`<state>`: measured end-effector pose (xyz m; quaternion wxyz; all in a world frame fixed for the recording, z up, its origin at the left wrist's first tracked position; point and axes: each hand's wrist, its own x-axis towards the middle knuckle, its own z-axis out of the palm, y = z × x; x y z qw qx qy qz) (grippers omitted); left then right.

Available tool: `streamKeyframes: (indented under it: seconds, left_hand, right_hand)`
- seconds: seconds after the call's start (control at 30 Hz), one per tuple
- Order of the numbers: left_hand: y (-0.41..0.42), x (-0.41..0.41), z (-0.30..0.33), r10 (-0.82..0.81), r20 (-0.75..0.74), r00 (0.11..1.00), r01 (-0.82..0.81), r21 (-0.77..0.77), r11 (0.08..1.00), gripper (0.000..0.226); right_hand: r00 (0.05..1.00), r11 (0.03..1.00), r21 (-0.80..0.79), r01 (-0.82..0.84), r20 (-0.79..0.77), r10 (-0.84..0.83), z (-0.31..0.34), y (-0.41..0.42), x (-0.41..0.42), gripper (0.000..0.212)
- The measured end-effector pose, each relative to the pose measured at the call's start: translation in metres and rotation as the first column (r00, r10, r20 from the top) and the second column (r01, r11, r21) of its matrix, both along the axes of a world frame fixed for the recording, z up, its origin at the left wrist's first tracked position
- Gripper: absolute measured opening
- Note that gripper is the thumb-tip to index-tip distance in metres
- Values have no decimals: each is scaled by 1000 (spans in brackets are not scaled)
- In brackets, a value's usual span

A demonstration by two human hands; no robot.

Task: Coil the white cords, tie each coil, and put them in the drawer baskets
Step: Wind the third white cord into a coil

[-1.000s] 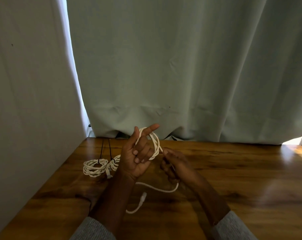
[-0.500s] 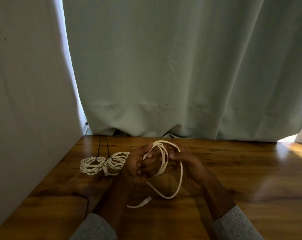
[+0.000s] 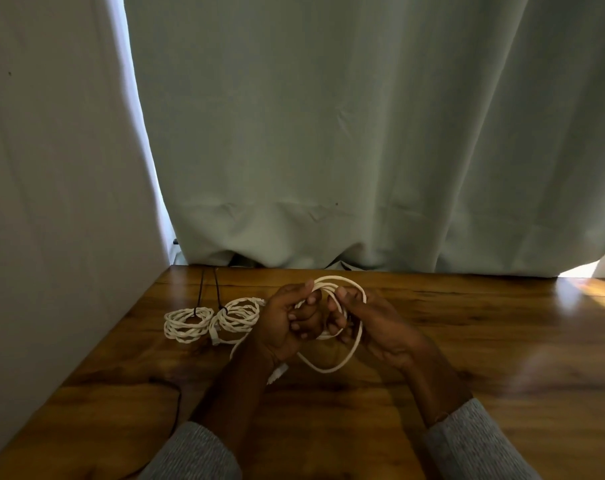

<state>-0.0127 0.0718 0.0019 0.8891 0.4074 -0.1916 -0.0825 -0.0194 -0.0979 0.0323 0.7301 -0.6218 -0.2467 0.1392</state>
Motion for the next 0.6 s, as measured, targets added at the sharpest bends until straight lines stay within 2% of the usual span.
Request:
streamKeyframes:
  seconds: [0.13, 0.17, 0.3, 0.37, 0.5, 0.6]
  left_hand:
    - [-2, -1, 2, -19, -78, 997, 20, 15, 1000, 41]
    - [-1, -2, 2, -15, -84, 996, 19, 45, 999, 42]
    - [2, -7, 3, -25, -63, 998, 35, 171, 985, 41]
    - [2, -7, 2, -39, -66, 997, 52, 210, 976, 39]
    - [4, -6, 1, -46, -48, 998, 56, 211, 976, 36]
    - [4, -6, 0, -36, -62, 997, 46, 167, 985, 39]
  right_hand:
    - [998, 999, 11, -48, -33, 49, -5, -5, 2, 26]
    - [996, 998, 10, -63, -65, 63, -5, -6, 2, 31]
    - [920, 976, 73, -206, -327, 218, -5, -12, 10, 90]
    - [892, 965, 50, -258, -371, 258, -1, -16, 13, 98]
    - [948, 991, -80, -108, -309, 78, 3, -13, 5, 47]
    - [949, 993, -21, -117, -298, 105, 2, -10, 5, 33]
